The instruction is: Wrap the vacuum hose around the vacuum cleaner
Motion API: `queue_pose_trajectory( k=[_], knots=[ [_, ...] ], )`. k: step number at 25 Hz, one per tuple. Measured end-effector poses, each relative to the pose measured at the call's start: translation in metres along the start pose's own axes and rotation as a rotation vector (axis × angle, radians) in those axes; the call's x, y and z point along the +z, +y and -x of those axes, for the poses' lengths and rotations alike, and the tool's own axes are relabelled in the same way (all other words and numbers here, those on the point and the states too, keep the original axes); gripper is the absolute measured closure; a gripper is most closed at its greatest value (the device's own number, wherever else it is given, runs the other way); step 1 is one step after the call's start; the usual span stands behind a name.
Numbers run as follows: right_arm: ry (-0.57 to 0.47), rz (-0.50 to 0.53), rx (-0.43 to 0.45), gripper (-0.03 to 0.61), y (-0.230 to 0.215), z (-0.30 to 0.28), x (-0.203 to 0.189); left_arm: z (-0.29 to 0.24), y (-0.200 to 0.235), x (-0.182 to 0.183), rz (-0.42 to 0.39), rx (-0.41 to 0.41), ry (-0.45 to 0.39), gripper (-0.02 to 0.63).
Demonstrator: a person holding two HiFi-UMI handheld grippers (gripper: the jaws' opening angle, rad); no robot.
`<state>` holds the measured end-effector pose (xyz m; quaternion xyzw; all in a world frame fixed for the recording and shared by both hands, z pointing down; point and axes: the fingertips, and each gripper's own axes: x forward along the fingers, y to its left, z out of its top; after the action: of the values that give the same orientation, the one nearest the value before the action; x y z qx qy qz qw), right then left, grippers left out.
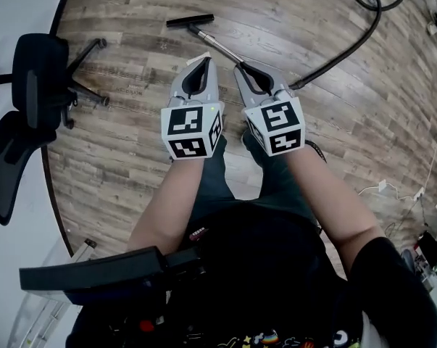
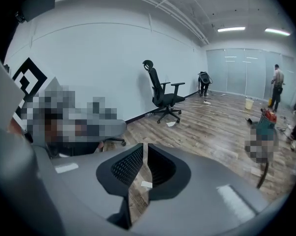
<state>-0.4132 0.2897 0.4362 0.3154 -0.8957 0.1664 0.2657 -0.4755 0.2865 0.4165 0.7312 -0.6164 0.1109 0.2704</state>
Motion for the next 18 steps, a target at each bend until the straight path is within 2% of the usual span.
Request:
queue_pose_trajectory(
  k=[6, 12, 18],
  knots=[
    [0.031, -0.003, 0.007, 0.506, -0.036, -0.097, -0.098, -0.084, 0.048, -0.095, 0.026, 0.03, 0.024, 0.613],
    [0.09, 0.034, 0.051, 0.491, -0.056, -0.206, -0.205, -0.164, 0.1, -0.189, 0.049, 0.046, 0.033, 0.613],
    [0.177, 0.082, 0.045, 0.474, -0.094, -0.301, -0.314, -0.239, 0.127, -0.28, 0.08, 0.054, 0.055, 0.613]
  ],
)
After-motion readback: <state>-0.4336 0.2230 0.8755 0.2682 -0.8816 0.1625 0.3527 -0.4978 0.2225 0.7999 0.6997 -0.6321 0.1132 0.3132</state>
